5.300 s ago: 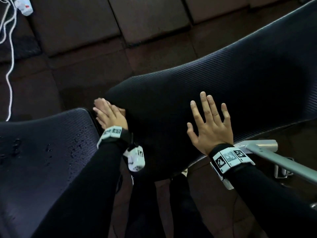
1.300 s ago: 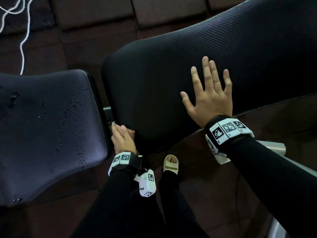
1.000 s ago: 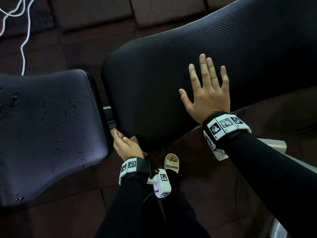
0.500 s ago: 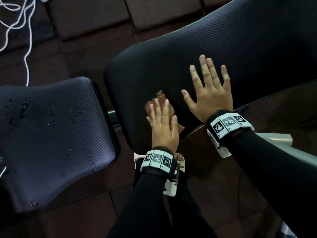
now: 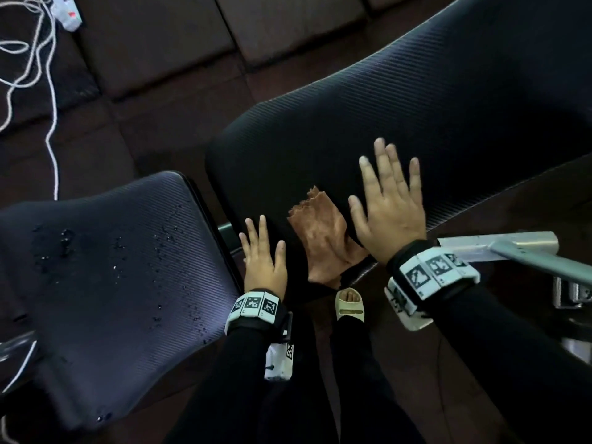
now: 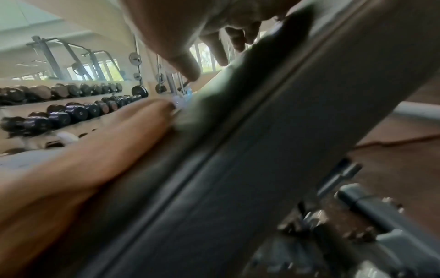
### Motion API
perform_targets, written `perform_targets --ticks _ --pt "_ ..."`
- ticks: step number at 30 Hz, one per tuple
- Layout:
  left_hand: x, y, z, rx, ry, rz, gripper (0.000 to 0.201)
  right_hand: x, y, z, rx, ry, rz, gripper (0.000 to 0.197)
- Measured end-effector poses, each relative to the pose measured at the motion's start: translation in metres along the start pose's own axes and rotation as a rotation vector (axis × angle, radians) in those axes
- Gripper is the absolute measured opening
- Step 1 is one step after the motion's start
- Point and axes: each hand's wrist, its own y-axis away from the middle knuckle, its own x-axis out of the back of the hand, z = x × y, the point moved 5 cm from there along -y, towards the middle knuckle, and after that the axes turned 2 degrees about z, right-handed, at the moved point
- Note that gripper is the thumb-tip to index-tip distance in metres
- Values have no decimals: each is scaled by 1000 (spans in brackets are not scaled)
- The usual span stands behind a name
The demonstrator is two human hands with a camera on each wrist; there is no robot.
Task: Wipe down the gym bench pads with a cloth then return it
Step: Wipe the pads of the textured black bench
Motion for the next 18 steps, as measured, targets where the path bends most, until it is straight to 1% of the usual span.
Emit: perform_targets --ticks 2,4,8,12,16,18 --pt "2 -1 -2 -24 0 -10 60 -6 16 -21 25 -49 -30 57" --pt "5 -1 -4 -46 10 -22 62 -14 30 -42 86 -76 -58 58" --pt "8 -2 -9 -60 1 -58 64 -38 49 -70 190 -28 -130 59" --pt "10 -4 -10 -56 -8 -73 67 -45 50 -70 193 -38 -50 55" --pt "12 -3 -9 -68 -2 -61 66 -44 51 -64 218 -61 -20 63" --pt "12 -3 -8 -63 1 -54 65 -40 50 -52 170 -47 -22 67"
